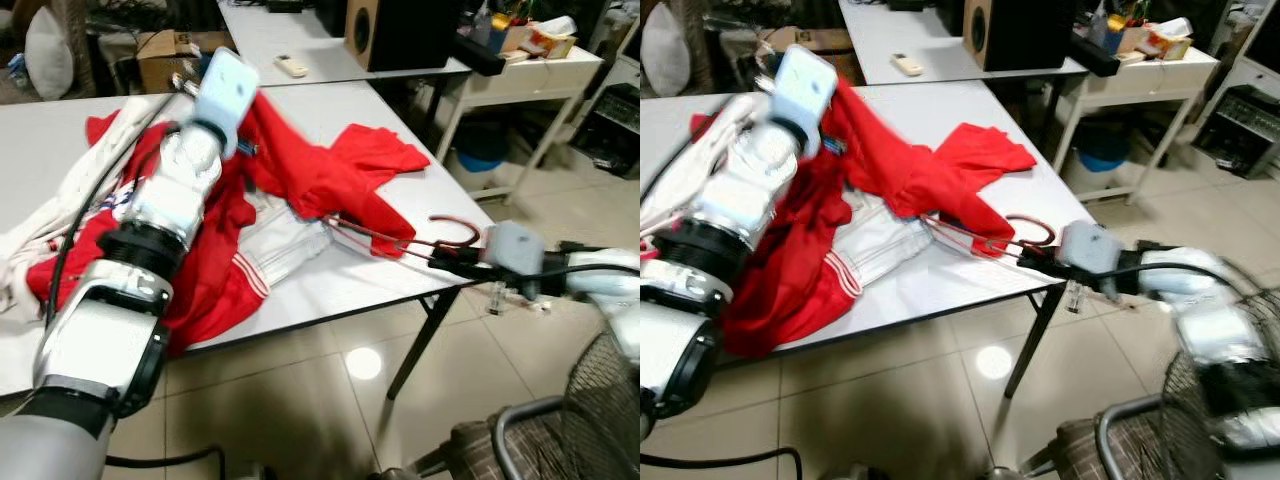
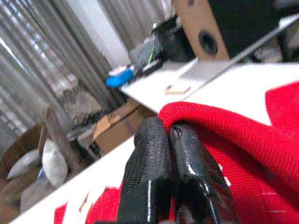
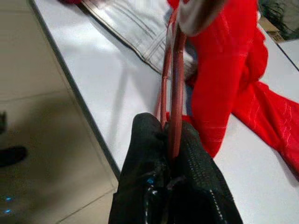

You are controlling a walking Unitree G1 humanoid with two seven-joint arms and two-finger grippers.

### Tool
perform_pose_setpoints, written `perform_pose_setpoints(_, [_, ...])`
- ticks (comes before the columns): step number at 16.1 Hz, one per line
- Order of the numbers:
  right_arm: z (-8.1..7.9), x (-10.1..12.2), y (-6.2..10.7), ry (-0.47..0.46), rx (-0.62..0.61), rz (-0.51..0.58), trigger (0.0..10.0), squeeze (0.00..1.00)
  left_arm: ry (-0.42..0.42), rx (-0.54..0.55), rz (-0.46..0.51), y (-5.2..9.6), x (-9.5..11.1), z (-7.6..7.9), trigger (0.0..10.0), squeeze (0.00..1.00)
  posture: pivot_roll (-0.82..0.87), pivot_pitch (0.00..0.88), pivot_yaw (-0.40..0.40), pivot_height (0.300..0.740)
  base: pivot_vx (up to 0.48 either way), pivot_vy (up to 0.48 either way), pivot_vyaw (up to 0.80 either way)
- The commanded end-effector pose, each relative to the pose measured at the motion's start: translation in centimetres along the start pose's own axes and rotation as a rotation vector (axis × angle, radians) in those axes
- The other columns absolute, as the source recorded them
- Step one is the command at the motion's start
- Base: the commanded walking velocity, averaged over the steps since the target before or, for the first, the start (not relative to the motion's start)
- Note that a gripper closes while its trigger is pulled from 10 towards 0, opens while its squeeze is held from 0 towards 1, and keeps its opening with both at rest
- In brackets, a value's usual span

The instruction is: Hang hanger

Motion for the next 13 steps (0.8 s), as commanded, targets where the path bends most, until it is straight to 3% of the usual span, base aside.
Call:
perform_pose_setpoints(1, [-0.5,2.4,2.4,-0.006,0.052,0.034,10.0,0.00,-0.021,-0.015,-0.046,0.2,-1.7,0.8,10.0,0.00,-0.11,0.000,0.012,0.740,0.000,0.000,0.00])
perform_pose_setpoints(3, [-0.5,4.0,4.5,-0.032,0.050,0.067,10.0,0.00,0.023,-0.075,-0.067,0.6,-3.0,2.2,10.0,0.00,-0.12,0.000,0.013,0.740,0.000,0.000,0.00])
perform_pose_setpoints(4, [-0.4,5.6,6.2,-0.063,0.033,0.120,10.0,0.00,0.136,-0.171,-0.063,1.0,-3.6,3.7,10.0,0.00,-0.13,0.000,0.016,0.740,0.000,0.000,0.00])
perform_pose_setpoints(5, [-0.4,5.6,6.2,-0.063,0.033,0.120,10.0,0.00,0.136,-0.171,-0.063,1.0,-3.6,3.7,10.0,0.00,-0.13,0.000,0.016,0.740,0.000,0.000,0.00])
perform_pose_setpoints(6, [-0.2,7.6,7.4,-0.100,-0.017,0.231,10.0,0.00,0.201,-0.296,-0.041,2.1,-4.5,5.4,10.0,0.76,-0.14,0.000,0.020,0.740,0.000,0.000,0.00])
perform_pose_setpoints(7, [-0.3,8.9,7.8,-0.153,-0.068,0.336,10.0,0.00,0.215,-0.426,-0.026,3.8,-5.7,7.0,10.0,1.00,-0.14,0.000,0.020,0.740,0.000,0.000,0.00])
perform_pose_setpoints(10, [-0.8,9.0,6.9,-0.223,-0.132,0.393,10.0,0.00,0.174,-0.547,0.013,6.1,-6.6,7.8,10.0,1.00,-0.14,0.000,0.023,0.740,0.000,0.000,0.00])
perform_pose_setpoints(12, [-1.7,7.4,5.8,-0.255,-0.141,0.281,10.0,0.00,0.160,-0.551,0.050,7.0,-6.5,7.1,10.0,1.00,-0.13,0.000,0.024,0.740,0.000,0.000,0.00])
perform_pose_setpoints(13, [-1.9,6.6,5.5,-0.294,-0.163,0.241,10.0,0.00,0.214,-0.533,0.092,7.5,-5.9,6.0,10.0,1.00,-0.13,0.000,0.028,0.740,0.000,0.000,0.00])
Point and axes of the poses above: a point about 5 cm out from each wrist's last joint towards the gripper, its own y axis pointing back from the gripper into the wrist, its own x axis along the axis of the wrist's last joint, z = x × y, the point moved 3 cm from there along -y, pointing out of the wrist towards the gripper, and after that the axes turned 14 degrees about -y, right-handed, at the moved point
